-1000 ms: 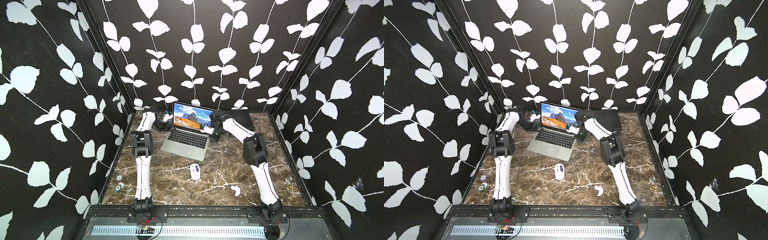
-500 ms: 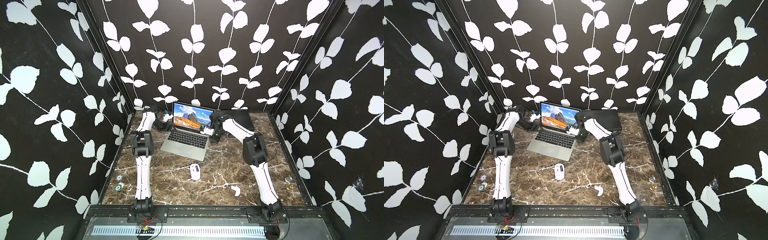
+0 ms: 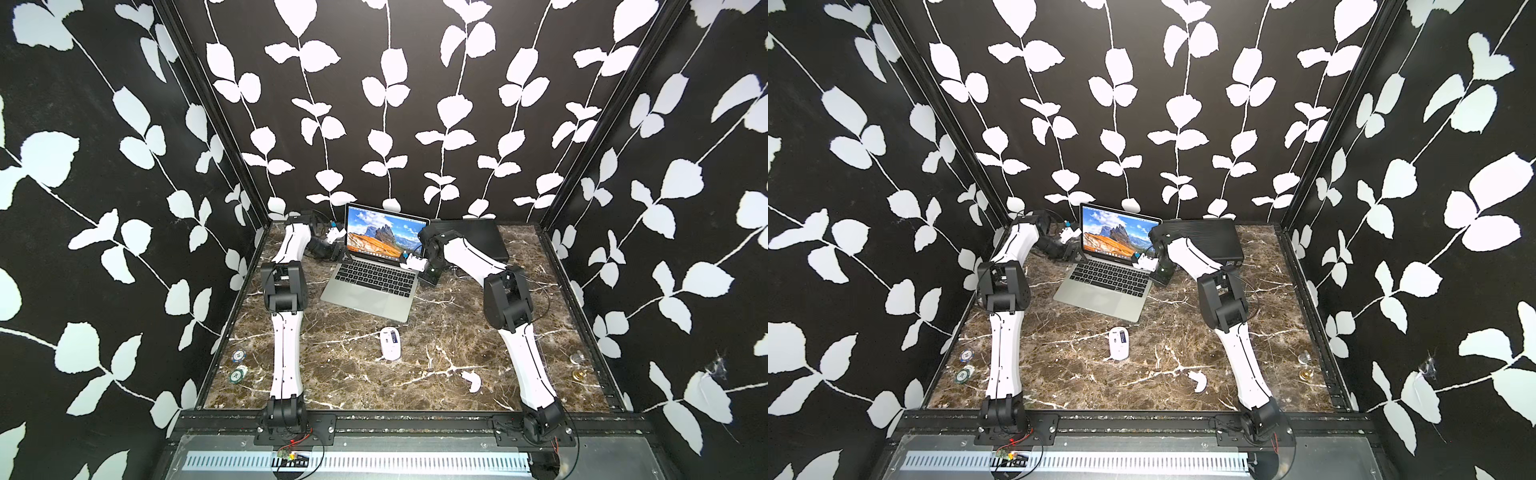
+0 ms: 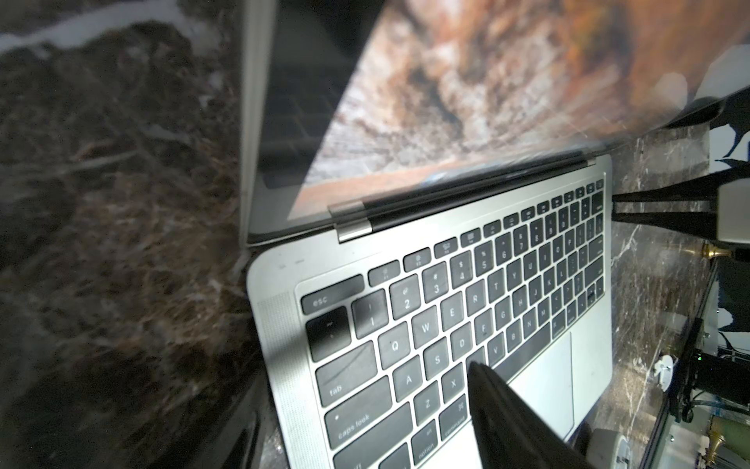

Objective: Insert the wireless mouse receiver into the laptop
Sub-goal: Insert the USB plug into the USB port.

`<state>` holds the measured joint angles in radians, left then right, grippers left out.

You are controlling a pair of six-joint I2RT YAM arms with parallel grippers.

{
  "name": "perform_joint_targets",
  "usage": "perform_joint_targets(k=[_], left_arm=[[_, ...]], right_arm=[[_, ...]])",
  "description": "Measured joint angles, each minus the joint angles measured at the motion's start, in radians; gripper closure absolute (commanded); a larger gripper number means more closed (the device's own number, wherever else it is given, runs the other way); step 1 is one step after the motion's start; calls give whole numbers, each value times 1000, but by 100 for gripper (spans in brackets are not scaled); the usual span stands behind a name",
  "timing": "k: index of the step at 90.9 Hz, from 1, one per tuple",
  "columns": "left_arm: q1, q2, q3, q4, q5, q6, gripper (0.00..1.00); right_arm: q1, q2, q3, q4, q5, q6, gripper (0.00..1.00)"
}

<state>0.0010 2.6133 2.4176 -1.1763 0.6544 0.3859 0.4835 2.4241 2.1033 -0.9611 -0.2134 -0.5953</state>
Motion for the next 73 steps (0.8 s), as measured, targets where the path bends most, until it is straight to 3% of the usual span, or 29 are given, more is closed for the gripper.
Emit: perform_joint_targets(k=[73], left_arm=[[0, 1, 2, -1, 0, 0, 22]], right_arm=[[0, 0, 0, 22, -16, 0, 100]])
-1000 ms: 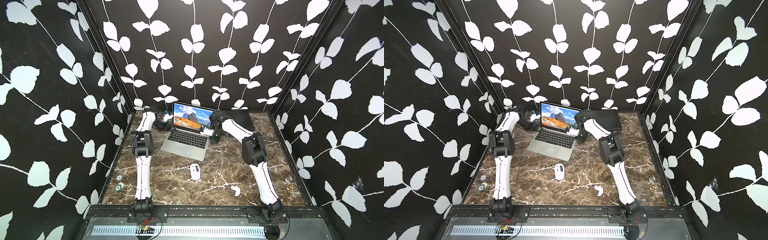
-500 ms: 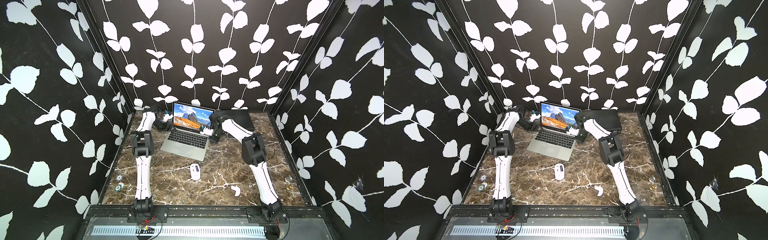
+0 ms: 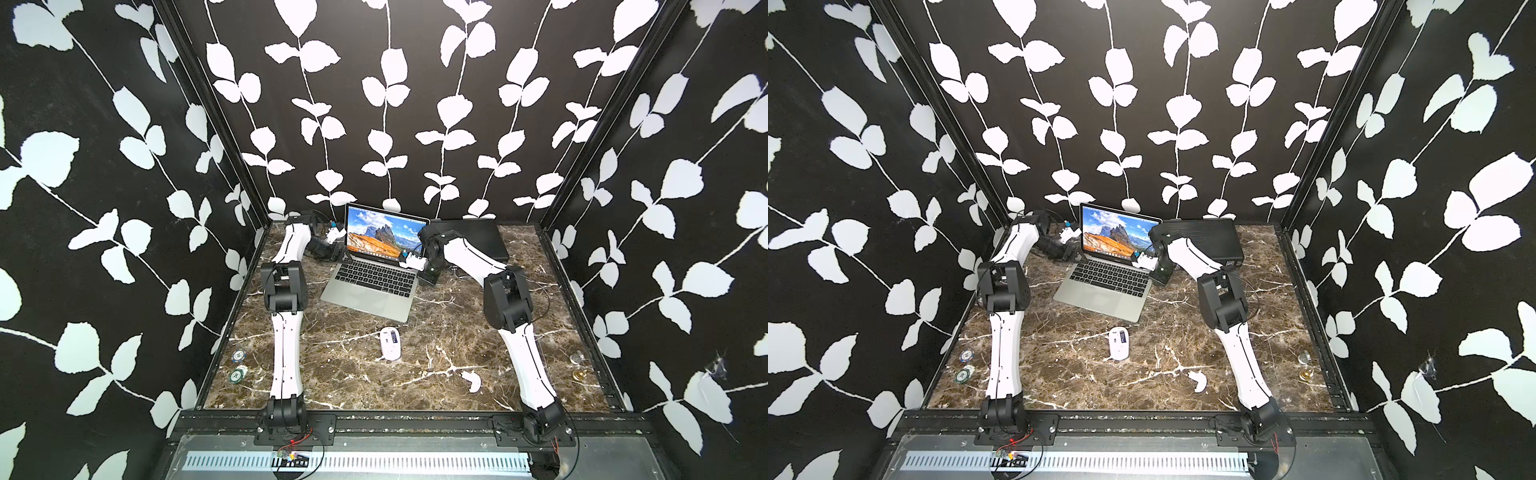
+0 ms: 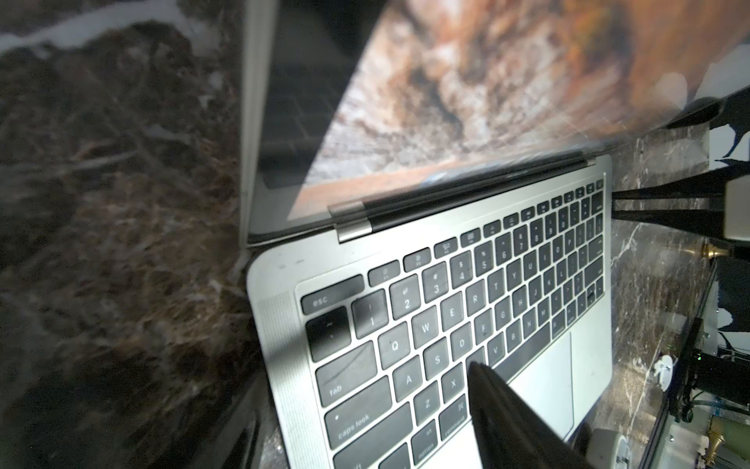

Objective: Insert the wireless mouse receiver into the laptop
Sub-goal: Insert the USB plug into the USB port.

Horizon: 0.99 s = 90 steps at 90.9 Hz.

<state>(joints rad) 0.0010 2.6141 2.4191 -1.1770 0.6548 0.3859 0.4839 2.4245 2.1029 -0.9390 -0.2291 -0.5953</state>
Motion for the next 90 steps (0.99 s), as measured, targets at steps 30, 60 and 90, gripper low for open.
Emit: perform_joint_targets(k=[30, 60, 90], left_arm=[[0, 0, 0, 0, 0, 0, 22], [0, 0, 0, 0, 0, 0, 22], [0, 0, 0, 0, 0, 0, 22]], right_arm=[[2, 0, -13, 6, -21, -7, 100], [2, -14, -35, 25, -20, -7, 100], [2, -18, -42, 31, -19, -7, 100]])
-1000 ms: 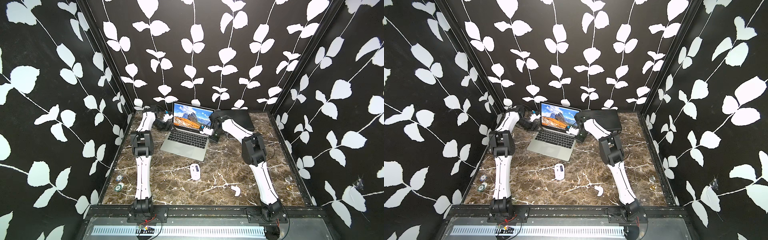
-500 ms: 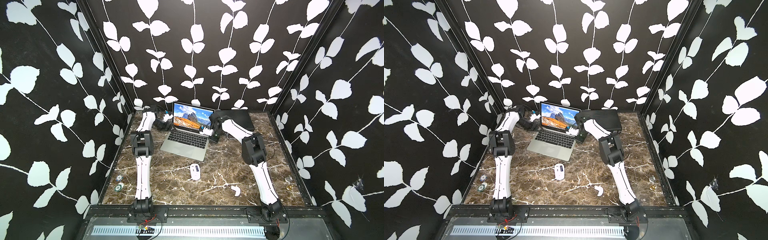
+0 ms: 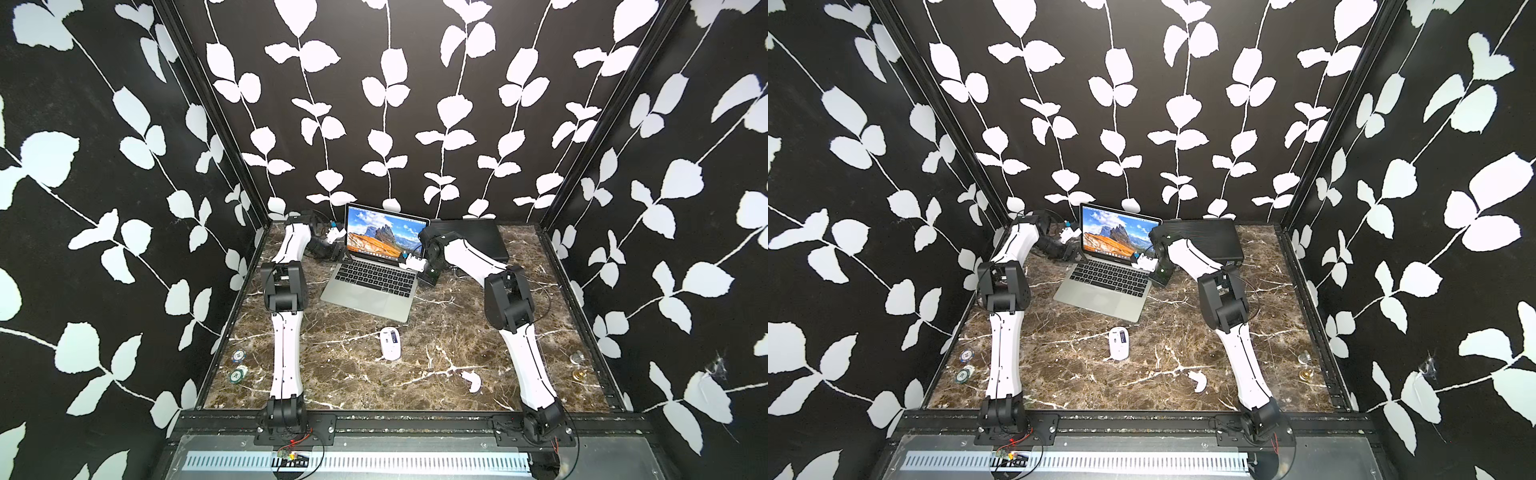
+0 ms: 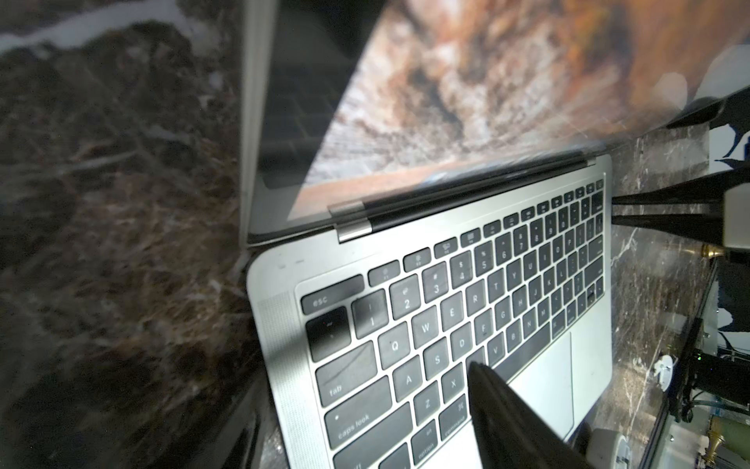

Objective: Insert the wireless mouse receiver into the laptop
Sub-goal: Insert the USB plug into the USB port.

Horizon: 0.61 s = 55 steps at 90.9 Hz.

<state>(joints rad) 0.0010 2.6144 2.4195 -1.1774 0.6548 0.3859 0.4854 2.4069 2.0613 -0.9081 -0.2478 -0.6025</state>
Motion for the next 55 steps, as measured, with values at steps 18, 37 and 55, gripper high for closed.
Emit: perform_joint_targets(k=[18, 37, 55], left_arm=[[0, 0, 0, 0, 0, 0, 22], [0, 0, 0, 0, 1, 0, 22], [0, 0, 0, 0, 1, 0, 22]], right_arm=[[0, -9, -9, 4, 2, 0, 100], [-1, -16, -15, 3, 4, -1, 100], [-1, -16, -15, 3, 4, -1, 100]])
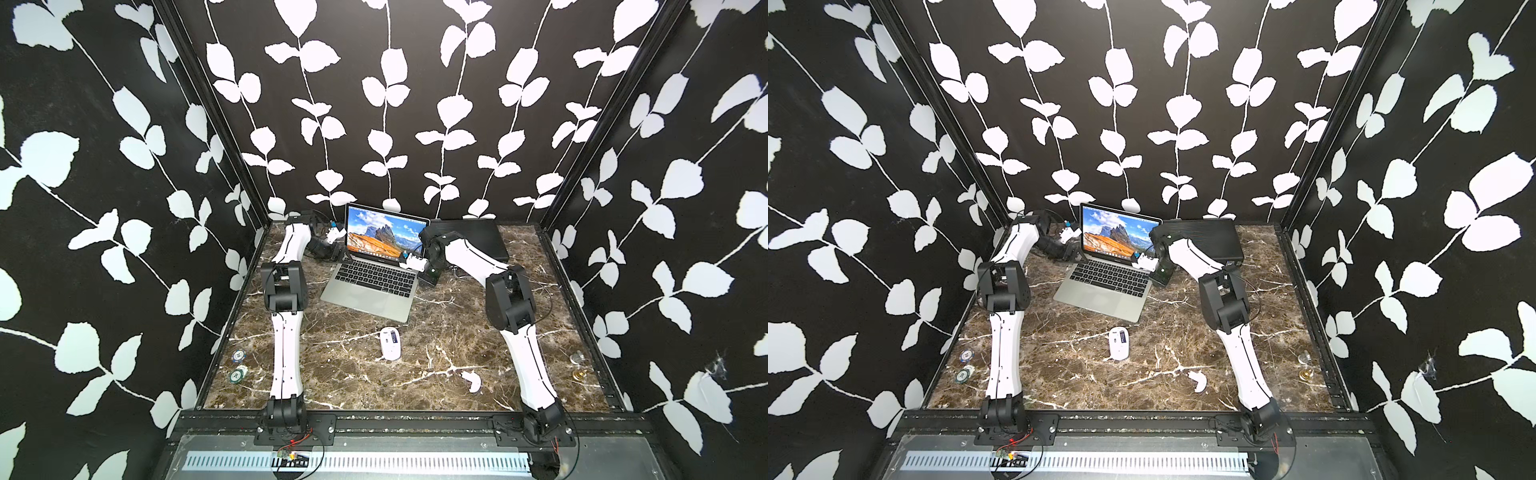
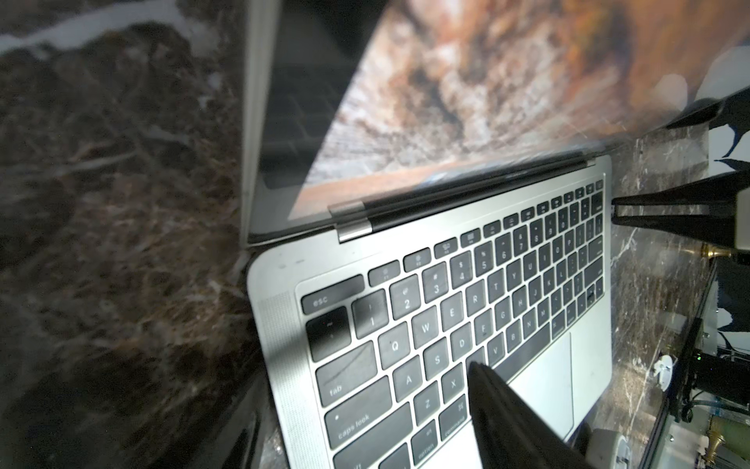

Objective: Insert the wireless mouse receiver into the laptop
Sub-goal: Insert the USB plug into the USB port.

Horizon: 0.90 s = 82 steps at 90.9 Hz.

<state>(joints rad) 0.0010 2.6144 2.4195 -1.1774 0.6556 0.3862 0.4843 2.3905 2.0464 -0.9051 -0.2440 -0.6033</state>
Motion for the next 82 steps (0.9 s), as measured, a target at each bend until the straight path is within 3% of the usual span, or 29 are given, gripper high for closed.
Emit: perform_joint_targets(k=[82], left_arm=[[0, 0, 0, 0, 3, 0, 23]], right_arm=[[-3, 1, 0, 25, -4, -1, 100]])
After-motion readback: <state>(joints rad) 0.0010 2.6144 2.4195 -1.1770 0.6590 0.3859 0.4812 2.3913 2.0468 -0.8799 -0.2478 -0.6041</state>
